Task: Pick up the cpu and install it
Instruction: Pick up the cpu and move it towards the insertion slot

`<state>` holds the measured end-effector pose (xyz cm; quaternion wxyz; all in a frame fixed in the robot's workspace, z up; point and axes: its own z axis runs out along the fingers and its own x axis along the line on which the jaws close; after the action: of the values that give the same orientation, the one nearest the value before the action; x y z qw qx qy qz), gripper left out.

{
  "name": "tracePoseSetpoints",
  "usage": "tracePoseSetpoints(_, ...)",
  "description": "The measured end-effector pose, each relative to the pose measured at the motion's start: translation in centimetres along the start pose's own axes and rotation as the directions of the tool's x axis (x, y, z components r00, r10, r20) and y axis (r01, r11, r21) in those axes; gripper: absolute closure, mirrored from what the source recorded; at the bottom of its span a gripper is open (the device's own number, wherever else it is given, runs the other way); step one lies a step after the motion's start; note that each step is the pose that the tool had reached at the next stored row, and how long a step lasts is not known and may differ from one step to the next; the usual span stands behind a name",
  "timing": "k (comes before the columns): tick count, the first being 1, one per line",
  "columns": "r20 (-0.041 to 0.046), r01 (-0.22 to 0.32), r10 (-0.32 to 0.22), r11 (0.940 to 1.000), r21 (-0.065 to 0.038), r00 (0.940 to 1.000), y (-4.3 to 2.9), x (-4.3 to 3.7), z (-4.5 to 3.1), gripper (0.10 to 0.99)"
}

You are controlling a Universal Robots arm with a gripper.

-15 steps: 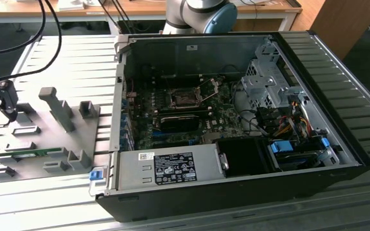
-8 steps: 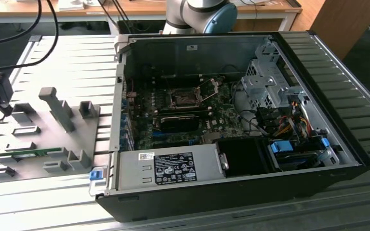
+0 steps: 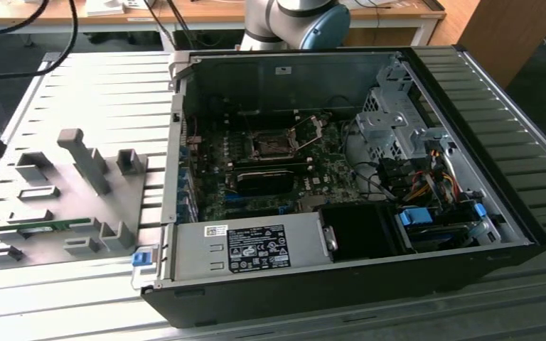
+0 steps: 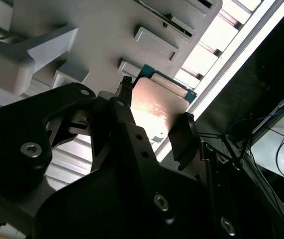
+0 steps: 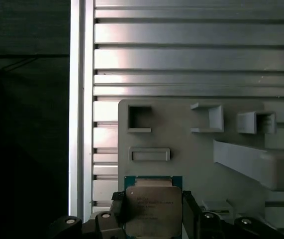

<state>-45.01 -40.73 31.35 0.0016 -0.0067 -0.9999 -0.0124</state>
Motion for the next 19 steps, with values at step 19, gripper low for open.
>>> tracePoseSetpoints(19, -0.0017, -0.001, 0.001, 1.0000, -0.001, 1.0000, 0.15, 0.22, -6.09, 0.541)
